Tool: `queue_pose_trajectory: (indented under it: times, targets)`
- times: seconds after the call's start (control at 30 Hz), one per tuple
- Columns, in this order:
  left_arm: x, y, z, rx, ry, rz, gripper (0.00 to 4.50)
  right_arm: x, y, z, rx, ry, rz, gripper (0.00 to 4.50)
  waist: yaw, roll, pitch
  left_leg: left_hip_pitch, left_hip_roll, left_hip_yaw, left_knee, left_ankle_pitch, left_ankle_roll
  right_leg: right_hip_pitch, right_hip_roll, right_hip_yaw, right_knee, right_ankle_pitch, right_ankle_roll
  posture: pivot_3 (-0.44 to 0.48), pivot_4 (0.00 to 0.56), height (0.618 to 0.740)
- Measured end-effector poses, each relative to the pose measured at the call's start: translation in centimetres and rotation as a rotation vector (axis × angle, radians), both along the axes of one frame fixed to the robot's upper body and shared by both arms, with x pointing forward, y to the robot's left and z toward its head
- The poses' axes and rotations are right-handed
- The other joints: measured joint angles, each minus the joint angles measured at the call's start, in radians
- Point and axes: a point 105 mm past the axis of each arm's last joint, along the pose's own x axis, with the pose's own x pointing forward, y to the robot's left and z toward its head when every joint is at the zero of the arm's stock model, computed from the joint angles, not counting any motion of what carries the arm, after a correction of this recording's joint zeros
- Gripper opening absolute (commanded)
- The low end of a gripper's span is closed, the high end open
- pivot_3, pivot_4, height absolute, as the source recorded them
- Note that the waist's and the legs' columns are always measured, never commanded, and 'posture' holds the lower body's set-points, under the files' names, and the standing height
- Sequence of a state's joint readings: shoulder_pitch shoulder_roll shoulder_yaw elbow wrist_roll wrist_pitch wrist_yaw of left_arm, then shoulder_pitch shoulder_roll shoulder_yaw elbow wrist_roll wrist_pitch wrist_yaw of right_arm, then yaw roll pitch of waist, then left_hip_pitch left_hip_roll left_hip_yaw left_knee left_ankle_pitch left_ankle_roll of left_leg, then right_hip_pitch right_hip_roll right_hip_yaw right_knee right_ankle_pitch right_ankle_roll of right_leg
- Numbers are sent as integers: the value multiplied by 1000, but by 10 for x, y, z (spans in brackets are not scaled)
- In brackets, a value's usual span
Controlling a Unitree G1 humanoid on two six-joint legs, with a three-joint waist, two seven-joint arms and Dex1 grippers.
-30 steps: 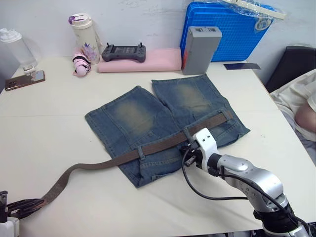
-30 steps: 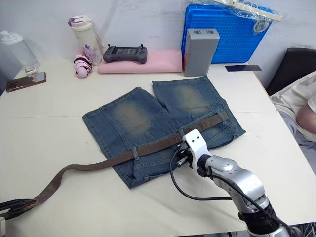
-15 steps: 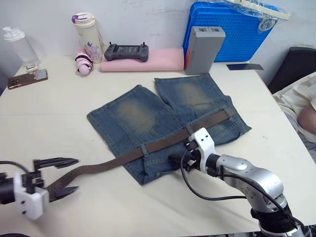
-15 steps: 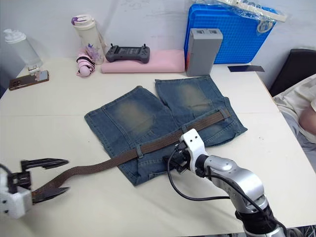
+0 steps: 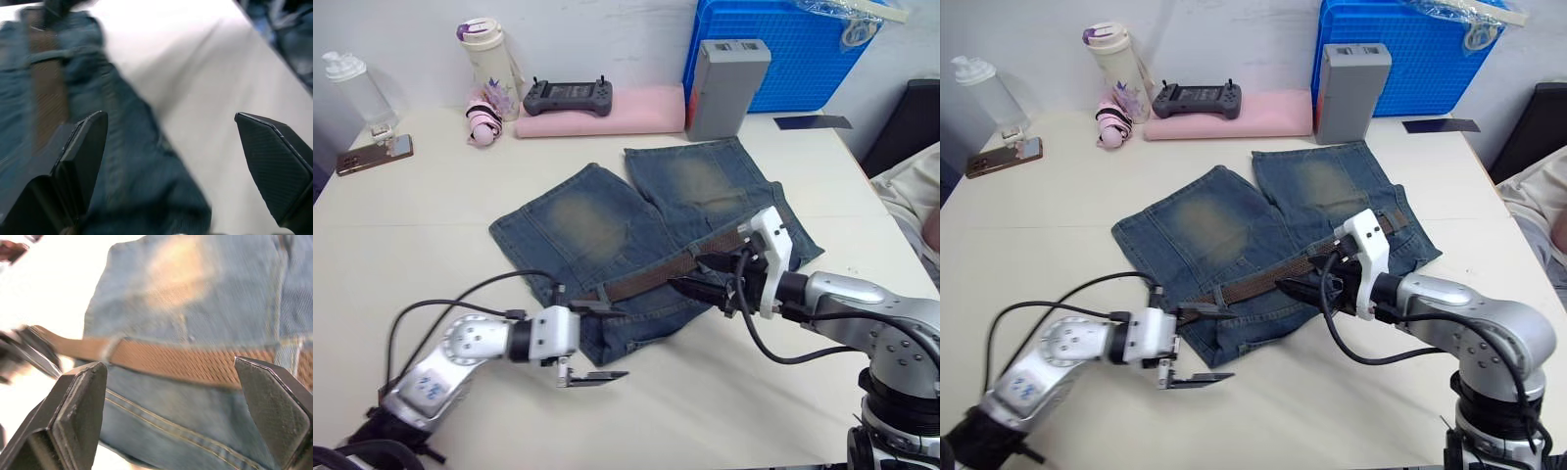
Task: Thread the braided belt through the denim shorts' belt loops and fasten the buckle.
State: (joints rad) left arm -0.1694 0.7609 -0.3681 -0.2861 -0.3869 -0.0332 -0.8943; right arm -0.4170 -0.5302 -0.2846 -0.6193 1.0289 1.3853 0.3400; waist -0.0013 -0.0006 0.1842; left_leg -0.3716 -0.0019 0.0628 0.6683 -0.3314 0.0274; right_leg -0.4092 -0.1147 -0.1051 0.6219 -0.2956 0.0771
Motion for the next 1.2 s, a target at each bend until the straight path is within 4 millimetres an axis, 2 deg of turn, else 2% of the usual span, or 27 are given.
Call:
queue_pose_trajectory:
  times: [0.13,0.23,0.33,0.43,0.5,0.63,0.73,0.8,0.9,0.97,1.1,1.2]
  targets:
    - [14,-11,-31,99,7,17,4500,-1,-5,1,-35,0,-13,4431,3,-1,0,-1,-1,1,1,0,2,0,-1,1,0,0,0,0,150,712]
    - [27,-20,-30,138,-121,10,4500,2,-17,3,-102,-31,-57,4431,10,-1,0,-1,-1,1,1,0,3,1,-2,1,-2,1,1,0,150,712]
    - [35,-20,-27,155,-212,24,3679,5,-28,-1,-177,-62,-94,4500,17,-2,0,0,-1,1,3,0,3,1,-3,1,-3,1,2,0,150,712]
    - [37,-14,-27,196,-275,28,2406,8,-35,-7,-242,-95,-104,4500,15,-2,0,1,-1,1,3,0,3,1,-3,2,-2,1,2,0,150,712]
    - [41,-5,-27,230,-302,49,1404,10,-35,-9,-270,-129,-89,4500,11,-2,0,2,0,1,3,0,2,1,-3,2,-1,1,1,0,150,712]
    - [49,24,-23,296,-325,132,37,10,-36,-13,-361,-206,-32,4500,-2,-2,0,3,2,0,2,0,2,0,-2,2,0,1,0,0,150,712]
    - [52,53,-18,368,-340,176,37,12,-46,-20,-495,-288,13,4500,-6,-2,0,3,2,1,0,2,-1,-1,-1,1,0,0,-1,0,150,712]
    - [50,80,-14,429,-333,190,37,14,-58,-31,-650,-350,66,4500,-11,-2,0,3,2,1,-2,3,-3,-2,-1,1,-1,0,-2,0,150,712]
    - [49,107,-9,458,-300,220,37,21,-70,-52,-820,-420,135,4500,-16,-2,0,3,2,2,-1,3,-3,-2,-1,1,-1,0,-2,0,150,712]
    - [50,121,-7,469,-285,235,37,24,-68,-66,-871,-457,191,4500,-21,-2,0,2,2,3,-1,3,-3,-2,-1,1,-1,0,-2,0,150,712]
    - [54,140,-6,479,-286,272,37,39,-51,-67,-867,-574,217,4500,-33,-6,-1,5,3,3,-1,4,-5,-1,0,1,1,0,-2,0,150,712]
    - [57,147,-5,488,-307,281,6,44,-42,-72,-827,-566,205,3714,-32,-9,-2,6,5,3,-1,4,-7,-1,0,0,2,0,-3,0,150,712]
